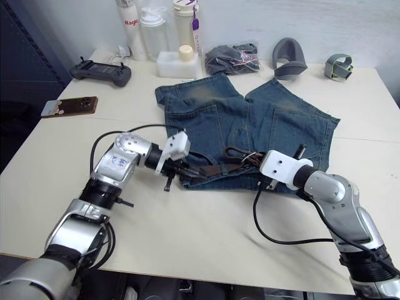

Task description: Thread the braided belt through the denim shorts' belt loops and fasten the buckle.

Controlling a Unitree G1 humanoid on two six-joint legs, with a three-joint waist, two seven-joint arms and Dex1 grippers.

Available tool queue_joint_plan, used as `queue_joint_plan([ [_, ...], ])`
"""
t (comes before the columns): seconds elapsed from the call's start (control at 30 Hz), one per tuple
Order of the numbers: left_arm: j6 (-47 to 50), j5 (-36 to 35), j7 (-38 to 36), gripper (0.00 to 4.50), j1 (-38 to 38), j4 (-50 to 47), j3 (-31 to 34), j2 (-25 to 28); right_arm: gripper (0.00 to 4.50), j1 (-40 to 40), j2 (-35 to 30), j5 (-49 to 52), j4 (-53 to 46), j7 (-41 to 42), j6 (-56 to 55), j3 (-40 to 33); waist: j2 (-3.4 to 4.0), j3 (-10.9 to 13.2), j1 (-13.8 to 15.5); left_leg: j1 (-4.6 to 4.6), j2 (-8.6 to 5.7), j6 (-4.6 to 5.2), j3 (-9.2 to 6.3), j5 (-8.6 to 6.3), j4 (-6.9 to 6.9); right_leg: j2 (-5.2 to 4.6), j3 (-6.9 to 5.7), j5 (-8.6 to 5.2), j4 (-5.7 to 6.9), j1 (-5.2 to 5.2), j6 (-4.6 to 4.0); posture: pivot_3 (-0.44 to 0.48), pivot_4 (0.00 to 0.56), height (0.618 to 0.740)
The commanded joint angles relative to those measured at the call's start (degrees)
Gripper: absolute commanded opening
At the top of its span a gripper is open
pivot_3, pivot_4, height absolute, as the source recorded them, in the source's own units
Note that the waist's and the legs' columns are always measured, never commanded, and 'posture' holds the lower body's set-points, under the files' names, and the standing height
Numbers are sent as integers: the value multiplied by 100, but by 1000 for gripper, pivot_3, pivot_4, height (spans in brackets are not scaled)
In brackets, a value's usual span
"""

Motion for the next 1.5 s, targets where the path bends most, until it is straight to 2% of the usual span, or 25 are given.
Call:
queue_joint_plan([
  [0.03,-22,350,-77,31,270,-7,-436,367,0,148,-220,-61,-277,-77,-129,-386,2,-1,1,1,0,0,0,0,0,-1,1,-1,0,0,-1,0,150,648],
  [0.1,-129,442,10,31,324,104,-549,462,0,293,-314,-117,-274,-133,-253,-496,4,-3,1,10,0,0,0,0,0,-12,2,-1,-1,8,-2,0,150,648],
  [0.27,-136,390,112,31,335,211,-615,526,0,1199,-846,-190,318,-235,-1403,-1336,13,-14,10,18,0,0,3,0,0,-40,1,-3,4,14,-4,0,150,648],
  [0.43,-180,379,53,31,414,192,-667,589,0,1543,-1239,-144,967,-201,-2267,-1716,19,-26,-9,27,0,-3,6,4,1,-48,2,-7,17,16,-11,0,150,648],
  [0.6,-149,370,-122,31,533,100,-741,718,0,1606,-1373,-180,1323,-242,-2679,-1754,20,-38,-1,27,0,-2,4,4,4,-51,2,-9,18,16,-14,0,150,648],
  [0.77,-210,455,-456,31,666,-28,-862,1161,0,1681,-1354,-390,1572,-484,-3006,-1745,24,-54,-67,28,3,-3,3,4,4,-51,1,-15,22,15,-23,0,150,648],
  [1.0,-669,786,-181,31,758,387,-1016,1424,0,1767,-1213,-1353,1788,-1476,-3723,-1503,76,-113,-92,44,11,-10,4,4,4,-51,2,-34,45,14,-44,0,150,648],
  [1.13,-406,283,-183,31,667,321,-657,1239,0,1733,-928,-1371,1517,-1529,-3646,-1231,65,-162,-87,60,12,-22,4,-2,6,-58,8,-60,80,15,-59,0,150,648],
  [1.23,298,-741,-287,31,397,136,193,1001,0,1738,-808,-1305,1284,-1452,-3563,-1093,59,-160,-90,67,14,-34,4,-7,15,-61,11,-80,110,9,-75,0,150,648],
  [1.3,972,-1300,-261,31,138,144,699,939,0,1758,-758,-1251,1122,-1384,-3479,-1047,37,-144,-83,15,17,-38,-10,-18,69,-63,9,-111,171,-33,-82,0,150,648],
  [1.4,2308,-2161,-520,916,-298,49,1262,1140,0,1749,-710,-1208,884,-1307,-3333,-995,23,-136,-78,-97,17,-40,-40,-37,168,-65,2,-141,250,-124,-78,0,150,648],
  [1.5,2917,-2699,-435,2310,-466,-222,1637,1168,0,1750,-681,-1165,760,-1249,-3230,-984,23,-135,-86,-100,13,-35,-51,-39,179,-63,3,-145,249,-112,-72,0,150,648],
])
